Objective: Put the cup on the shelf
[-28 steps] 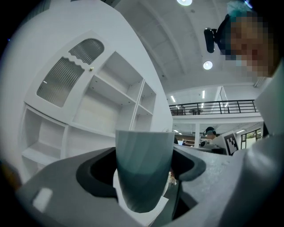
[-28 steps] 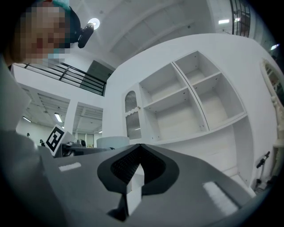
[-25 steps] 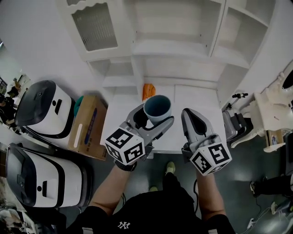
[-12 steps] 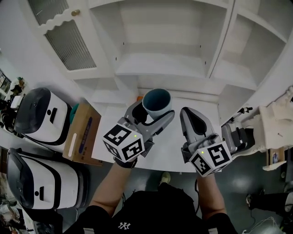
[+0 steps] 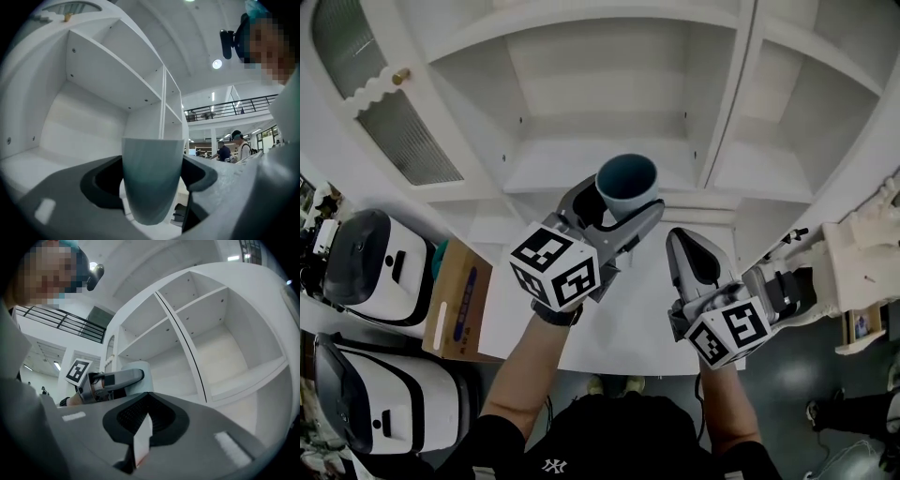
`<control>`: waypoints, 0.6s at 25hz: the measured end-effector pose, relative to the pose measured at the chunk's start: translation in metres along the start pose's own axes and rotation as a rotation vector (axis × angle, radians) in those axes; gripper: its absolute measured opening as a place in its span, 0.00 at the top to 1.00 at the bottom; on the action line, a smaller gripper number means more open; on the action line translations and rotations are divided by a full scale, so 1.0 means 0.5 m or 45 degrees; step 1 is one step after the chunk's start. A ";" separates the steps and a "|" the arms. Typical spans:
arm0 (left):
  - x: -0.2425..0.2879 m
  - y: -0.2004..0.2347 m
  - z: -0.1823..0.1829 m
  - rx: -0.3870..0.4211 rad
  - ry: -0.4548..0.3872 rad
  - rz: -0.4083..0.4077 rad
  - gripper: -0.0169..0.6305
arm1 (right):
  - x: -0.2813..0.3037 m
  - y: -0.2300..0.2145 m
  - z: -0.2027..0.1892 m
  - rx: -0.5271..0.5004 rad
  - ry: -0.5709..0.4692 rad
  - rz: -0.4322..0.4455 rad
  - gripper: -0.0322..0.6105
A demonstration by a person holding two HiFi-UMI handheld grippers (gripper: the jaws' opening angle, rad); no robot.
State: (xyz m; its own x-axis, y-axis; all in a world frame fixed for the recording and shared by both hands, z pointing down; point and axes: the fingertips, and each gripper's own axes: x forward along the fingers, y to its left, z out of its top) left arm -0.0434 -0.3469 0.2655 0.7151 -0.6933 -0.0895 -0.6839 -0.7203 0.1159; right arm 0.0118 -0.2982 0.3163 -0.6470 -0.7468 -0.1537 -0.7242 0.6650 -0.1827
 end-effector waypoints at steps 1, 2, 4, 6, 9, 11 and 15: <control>0.014 0.003 0.007 0.000 -0.007 -0.011 0.39 | 0.002 -0.006 0.006 -0.007 -0.006 -0.008 0.93; 0.028 0.005 0.015 -0.003 -0.015 -0.020 0.39 | 0.003 -0.013 0.014 -0.016 -0.012 -0.014 0.93; 0.052 0.010 0.028 -0.008 -0.030 -0.034 0.39 | 0.008 -0.025 0.030 -0.031 -0.024 -0.024 0.93; 0.075 0.014 0.036 -0.011 -0.038 -0.044 0.39 | 0.012 -0.035 0.042 -0.039 -0.036 -0.029 0.93; 0.110 0.023 0.040 0.009 -0.027 -0.044 0.39 | 0.016 -0.047 0.051 -0.040 -0.043 -0.034 0.93; 0.132 0.029 0.038 0.028 -0.011 -0.043 0.39 | 0.017 -0.057 0.053 -0.039 -0.044 -0.040 0.93; 0.170 0.050 0.031 0.041 0.004 -0.006 0.39 | 0.016 -0.082 0.056 -0.030 -0.047 -0.051 0.93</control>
State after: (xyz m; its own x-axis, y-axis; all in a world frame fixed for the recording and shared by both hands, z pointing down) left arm -0.0019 -0.4244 0.2454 0.7189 -0.6896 -0.0866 -0.6845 -0.7241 0.0837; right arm 0.0430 -0.3314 0.2955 -0.6085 -0.7724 -0.1823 -0.7550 0.6342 -0.1669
